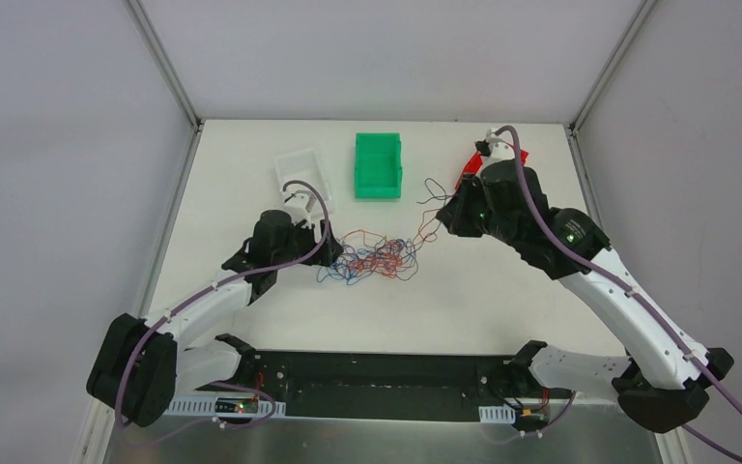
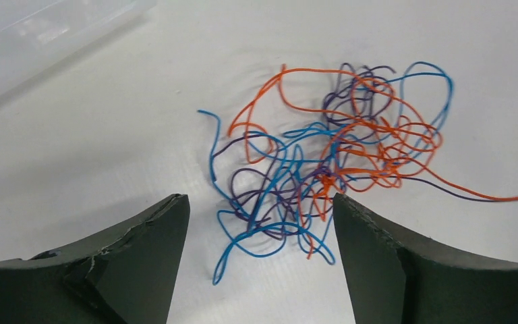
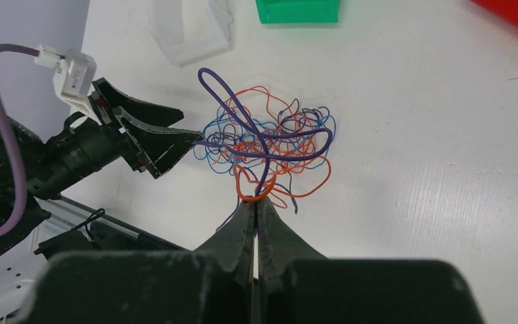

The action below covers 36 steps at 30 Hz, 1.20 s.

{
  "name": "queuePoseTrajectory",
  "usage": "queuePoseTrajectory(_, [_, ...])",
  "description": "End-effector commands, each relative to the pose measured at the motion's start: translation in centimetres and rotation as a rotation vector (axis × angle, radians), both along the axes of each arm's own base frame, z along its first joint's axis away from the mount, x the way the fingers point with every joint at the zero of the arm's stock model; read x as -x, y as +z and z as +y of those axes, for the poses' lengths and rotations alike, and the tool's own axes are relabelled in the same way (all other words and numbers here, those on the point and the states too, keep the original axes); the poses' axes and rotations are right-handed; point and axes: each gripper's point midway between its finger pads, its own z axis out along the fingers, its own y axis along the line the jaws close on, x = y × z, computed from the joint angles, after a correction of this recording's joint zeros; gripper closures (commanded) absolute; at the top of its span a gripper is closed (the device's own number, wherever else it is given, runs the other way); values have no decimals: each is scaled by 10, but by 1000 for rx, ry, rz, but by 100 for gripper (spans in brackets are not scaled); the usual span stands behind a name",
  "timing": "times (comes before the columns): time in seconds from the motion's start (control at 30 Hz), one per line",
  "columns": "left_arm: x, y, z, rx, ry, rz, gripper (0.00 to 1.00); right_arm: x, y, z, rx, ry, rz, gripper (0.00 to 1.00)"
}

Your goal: Untangle the cables

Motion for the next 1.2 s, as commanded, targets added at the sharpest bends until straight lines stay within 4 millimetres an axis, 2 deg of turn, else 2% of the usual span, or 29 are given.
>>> queuePoseTrajectory(0.0, [10, 38, -36, 148, -226, -182, 20, 1, -5, 13, -38, 80, 45, 100])
queuePoseTrajectory(0.07, [17, 54, -55, 213, -342, -271, 20, -2, -9, 13, -33, 86, 54, 100])
queuePoseTrajectory(0.17, [31, 62, -78, 249, -488, -333, 23, -9, -10, 4, -35, 59, 48, 100])
queuePoseTrajectory(0.33, [41, 66, -110, 172, -662, -427, 24, -18, 0, -13, -83, 13, 19, 100])
queuePoseTrajectory(0.47, [42, 60, -133, 56, -813, -558, 24, -19, 6, -11, -156, 40, 29, 100])
queuePoseTrajectory(0.53, [49, 53, -141, -3, -933, -645, 24, -20, 9, -8, -199, 52, 37, 100])
queuePoseTrajectory(0.63, [35, 53, -148, -48, -923, -671, 27, -22, 11, -5, -237, 75, 48, 100])
queuePoseTrajectory(0.8, [26, 49, -161, -72, -967, -676, 36, -23, 15, -2, -290, 105, 66, 100])
queuePoseTrajectory(0.87, [23, 47, -167, -72, -985, -669, 43, -25, 19, -3, -317, 106, 64, 100])
queuePoseTrajectory(0.97, [25, 43, -175, -45, -1022, -644, 59, -26, 20, -6, -338, 101, 71, 100])
queuePoseTrajectory(1.0, [26, 43, -178, -33, -1034, -639, 66, -26, 19, -7, -340, 96, 73, 100])
queuePoseTrajectory(1.07, [27, 41, -180, -26, -1040, -629, 92, -28, 15, -11, -338, 76, 78, 100])
queuePoseTrajectory(1.1, [21, 39, -177, -45, -1001, -618, 100, -29, 11, -14, -333, 53, 86, 100])
queuePoseTrajectory(1.17, [-4, 38, -165, -82, -808, -535, 100, -32, -7, -27, -306, -20, 118, 100])
